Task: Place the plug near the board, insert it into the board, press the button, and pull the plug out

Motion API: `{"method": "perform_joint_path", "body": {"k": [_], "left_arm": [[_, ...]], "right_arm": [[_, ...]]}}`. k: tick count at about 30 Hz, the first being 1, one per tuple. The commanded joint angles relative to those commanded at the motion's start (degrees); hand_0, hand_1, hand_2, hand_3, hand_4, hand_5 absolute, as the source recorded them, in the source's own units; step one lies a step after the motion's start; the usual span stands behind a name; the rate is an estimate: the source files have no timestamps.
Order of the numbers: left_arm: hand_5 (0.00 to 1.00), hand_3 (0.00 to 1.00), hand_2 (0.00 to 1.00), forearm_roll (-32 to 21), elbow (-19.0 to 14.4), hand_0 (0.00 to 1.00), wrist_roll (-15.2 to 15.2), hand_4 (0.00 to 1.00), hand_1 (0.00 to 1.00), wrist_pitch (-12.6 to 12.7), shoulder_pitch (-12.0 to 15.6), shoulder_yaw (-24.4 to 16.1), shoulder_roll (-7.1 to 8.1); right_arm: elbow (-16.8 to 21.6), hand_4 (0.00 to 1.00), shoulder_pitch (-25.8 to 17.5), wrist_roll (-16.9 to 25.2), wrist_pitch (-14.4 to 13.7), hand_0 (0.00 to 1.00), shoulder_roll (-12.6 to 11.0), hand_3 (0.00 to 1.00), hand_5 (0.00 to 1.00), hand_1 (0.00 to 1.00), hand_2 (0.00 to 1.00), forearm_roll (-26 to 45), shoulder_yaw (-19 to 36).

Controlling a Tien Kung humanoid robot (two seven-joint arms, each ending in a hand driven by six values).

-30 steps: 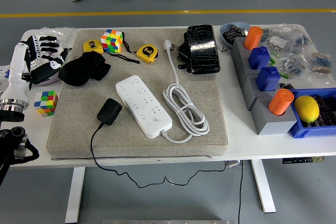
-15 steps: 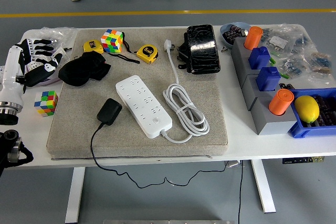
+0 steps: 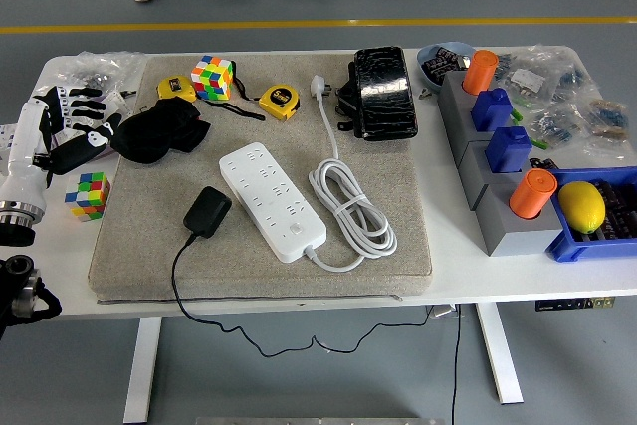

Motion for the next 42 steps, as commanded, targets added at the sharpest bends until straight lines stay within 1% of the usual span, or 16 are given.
{"method": "perform_joint_path", "body": {"k": [8,15,22,29,37,42], "left_arm": [[0.144,0.552,0.518,0.64,-0.7,0.306,1.09,0.8,0.491,-0.71,0.57,-0.19,0.16],[0.146,0.552,0.518,1.19,-1.34,0.305,1.63,0.799,0.492,-1.04,0.46,-0.63,0.21],[0.148,0.552,0.518,1.45,-1.96,0.305,2.17,0.798,0.493,-1.43,0.74,-0.95,0.42],[0.148,0.552,0.519,1.78,-2.23,0.307,2.66,0.797,0.493,-1.71,0.98,-1.58,0.18],[0.149,0.552,0.519,1.77,-2.54,0.305,2.88,0.794,0.493,-1.9,1.06,-1.41,0.33],[0.149,0.552,0.519,1.98,-2.76,0.305,3.14,0.794,0.493,-2.12,1.46,-1.98,0.21]], "right_arm": [[-0.56,0.815,0.56,-0.13,0.07,0.489,0.85,0.511,0.354,0.543,0.529,2.13,-1.82],[-0.91,0.818,0.73,-0.26,0.17,0.489,1.38,0.509,0.356,0.544,0.53,3.86,-3.41],[-0.76,0.821,0.65,-0.4,0.26,0.492,1.25,0.511,0.359,0.545,0.53,3.07,-2.42],[-0.99,0.823,0.52,-0.45,0.3,0.49,1.22,0.51,0.364,0.546,0.531,4.27,-3.47],[-1.14,0.825,0.6,-0.42,0.35,0.488,1.13,0.509,0.364,0.548,0.532,5.19,-4.57],[-1.02,0.825,0.34,-0.52,0.51,0.488,0.65,0.509,0.364,0.548,0.532,5.4,-5.24]]}}
